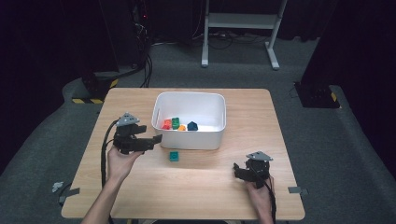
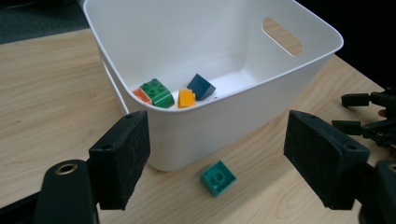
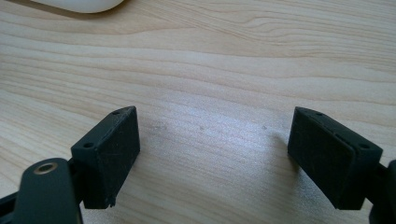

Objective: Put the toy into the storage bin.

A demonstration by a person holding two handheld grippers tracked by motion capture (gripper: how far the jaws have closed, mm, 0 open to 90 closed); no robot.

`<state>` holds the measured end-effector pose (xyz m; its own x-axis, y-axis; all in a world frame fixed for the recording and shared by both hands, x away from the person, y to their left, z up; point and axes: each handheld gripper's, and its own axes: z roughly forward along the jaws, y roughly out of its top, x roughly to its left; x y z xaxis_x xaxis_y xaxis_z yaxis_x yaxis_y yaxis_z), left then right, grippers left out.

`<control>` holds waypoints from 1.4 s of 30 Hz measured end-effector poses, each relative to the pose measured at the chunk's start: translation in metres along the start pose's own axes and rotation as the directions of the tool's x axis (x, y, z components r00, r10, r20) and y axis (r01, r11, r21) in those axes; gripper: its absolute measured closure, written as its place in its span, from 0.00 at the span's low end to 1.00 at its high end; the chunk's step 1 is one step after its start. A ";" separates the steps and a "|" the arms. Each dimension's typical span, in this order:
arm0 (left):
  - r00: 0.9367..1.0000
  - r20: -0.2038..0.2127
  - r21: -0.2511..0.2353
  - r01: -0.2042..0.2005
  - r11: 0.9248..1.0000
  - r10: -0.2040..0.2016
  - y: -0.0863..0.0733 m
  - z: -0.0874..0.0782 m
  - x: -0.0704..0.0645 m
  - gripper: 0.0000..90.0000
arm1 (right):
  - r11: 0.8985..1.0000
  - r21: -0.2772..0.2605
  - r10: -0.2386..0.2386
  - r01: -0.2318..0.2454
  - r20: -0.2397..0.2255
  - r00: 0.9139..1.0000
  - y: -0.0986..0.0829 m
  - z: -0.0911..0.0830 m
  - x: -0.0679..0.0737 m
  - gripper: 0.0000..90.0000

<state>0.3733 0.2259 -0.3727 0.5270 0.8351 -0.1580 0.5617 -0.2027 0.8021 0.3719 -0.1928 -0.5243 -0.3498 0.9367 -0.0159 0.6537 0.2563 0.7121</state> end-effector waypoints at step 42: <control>0.999 0.033 0.085 -0.014 0.996 0.011 -0.070 0.046 -0.018 0.24 | 1.000 0.000 0.000 0.000 0.000 1.000 0.000 0.000 0.000 0.19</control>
<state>0.3533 0.2014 -0.4524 0.5542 0.8152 -0.1682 0.6064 -0.2570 0.7524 0.3719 -0.1928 -0.5243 -0.3503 0.9365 -0.0161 0.6536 0.2567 0.7120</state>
